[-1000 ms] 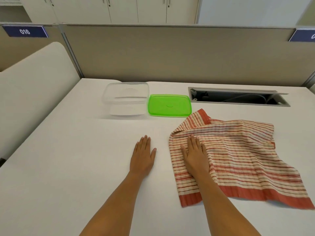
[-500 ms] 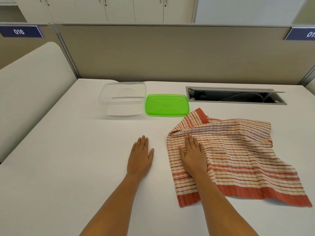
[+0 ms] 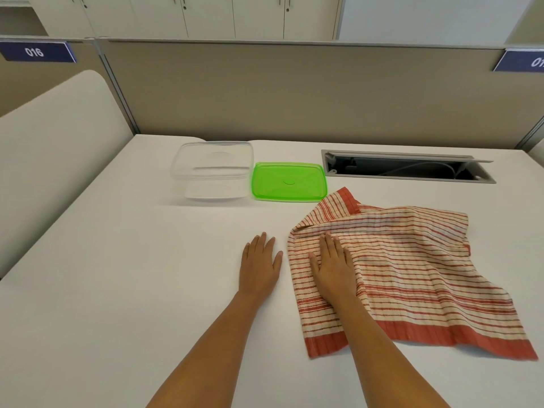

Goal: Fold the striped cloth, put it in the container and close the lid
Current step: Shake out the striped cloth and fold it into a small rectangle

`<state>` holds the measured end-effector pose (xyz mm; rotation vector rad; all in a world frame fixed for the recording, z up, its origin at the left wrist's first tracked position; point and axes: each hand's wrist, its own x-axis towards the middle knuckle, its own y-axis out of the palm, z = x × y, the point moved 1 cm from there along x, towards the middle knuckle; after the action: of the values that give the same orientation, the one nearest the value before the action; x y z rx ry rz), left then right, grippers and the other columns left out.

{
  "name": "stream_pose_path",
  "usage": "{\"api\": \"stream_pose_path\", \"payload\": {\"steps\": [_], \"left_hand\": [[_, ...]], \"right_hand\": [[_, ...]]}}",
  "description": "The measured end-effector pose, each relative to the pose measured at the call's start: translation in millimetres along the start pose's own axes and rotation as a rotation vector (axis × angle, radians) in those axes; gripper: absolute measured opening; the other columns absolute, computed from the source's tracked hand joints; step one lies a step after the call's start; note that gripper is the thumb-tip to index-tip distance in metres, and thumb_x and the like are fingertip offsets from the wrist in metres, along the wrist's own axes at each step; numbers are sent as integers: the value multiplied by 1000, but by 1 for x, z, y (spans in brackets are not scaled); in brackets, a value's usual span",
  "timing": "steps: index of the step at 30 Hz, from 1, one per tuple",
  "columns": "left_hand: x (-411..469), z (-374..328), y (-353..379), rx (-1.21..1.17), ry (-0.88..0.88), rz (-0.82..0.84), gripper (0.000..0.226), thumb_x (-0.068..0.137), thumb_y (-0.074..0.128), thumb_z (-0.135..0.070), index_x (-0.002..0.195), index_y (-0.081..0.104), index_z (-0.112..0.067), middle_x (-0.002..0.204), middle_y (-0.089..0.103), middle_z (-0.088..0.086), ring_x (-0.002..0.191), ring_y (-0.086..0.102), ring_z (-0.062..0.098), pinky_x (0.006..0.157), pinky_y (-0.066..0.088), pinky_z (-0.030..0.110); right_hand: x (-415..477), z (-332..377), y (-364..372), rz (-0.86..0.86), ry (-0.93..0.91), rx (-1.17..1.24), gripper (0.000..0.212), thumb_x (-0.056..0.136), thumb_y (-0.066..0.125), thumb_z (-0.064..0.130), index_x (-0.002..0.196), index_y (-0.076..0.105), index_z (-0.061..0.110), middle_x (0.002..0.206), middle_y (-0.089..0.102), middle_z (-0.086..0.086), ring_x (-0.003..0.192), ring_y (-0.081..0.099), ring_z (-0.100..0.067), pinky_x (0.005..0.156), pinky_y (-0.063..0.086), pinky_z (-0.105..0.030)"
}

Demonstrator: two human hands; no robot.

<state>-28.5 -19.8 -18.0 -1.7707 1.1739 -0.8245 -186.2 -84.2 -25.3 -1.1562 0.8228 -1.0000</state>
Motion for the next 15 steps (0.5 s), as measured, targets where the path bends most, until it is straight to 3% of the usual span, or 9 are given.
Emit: {"api": "stream_pose_path", "payload": {"steps": [3,7,11,15], "left_hand": [[6,-20,3,-114,-33,48,50,97,32,-42,141,35,-19,157,24,5,145,17,20,119,9,35],[13,-44,3,-192,-59,82,50,94,42,-39,139,40,-17,149,39,5,138,33,22,115,26,36],[18,-60,-5,-358,-105,16,32,95,45,-26,124,56,-17,124,63,6,111,58,22,94,47,33],[28,-69,-18,-473,-138,-54,26,93,46,-13,114,62,-12,112,69,10,101,63,25,83,47,27]], "right_hand": [[0,1,-2,-7,0,23,61,98,16,46,151,7,17,161,7,-1,148,6,-16,121,4,-37],[0,0,-8,-52,-2,91,56,99,23,41,149,19,18,158,20,0,147,15,-15,120,10,-35],[2,-2,-17,-129,-5,186,48,98,34,33,144,33,19,150,39,0,139,34,-16,114,25,-34],[13,-4,-36,-278,-19,305,46,94,47,20,139,41,16,139,52,-4,126,49,-21,102,42,-36]]}}
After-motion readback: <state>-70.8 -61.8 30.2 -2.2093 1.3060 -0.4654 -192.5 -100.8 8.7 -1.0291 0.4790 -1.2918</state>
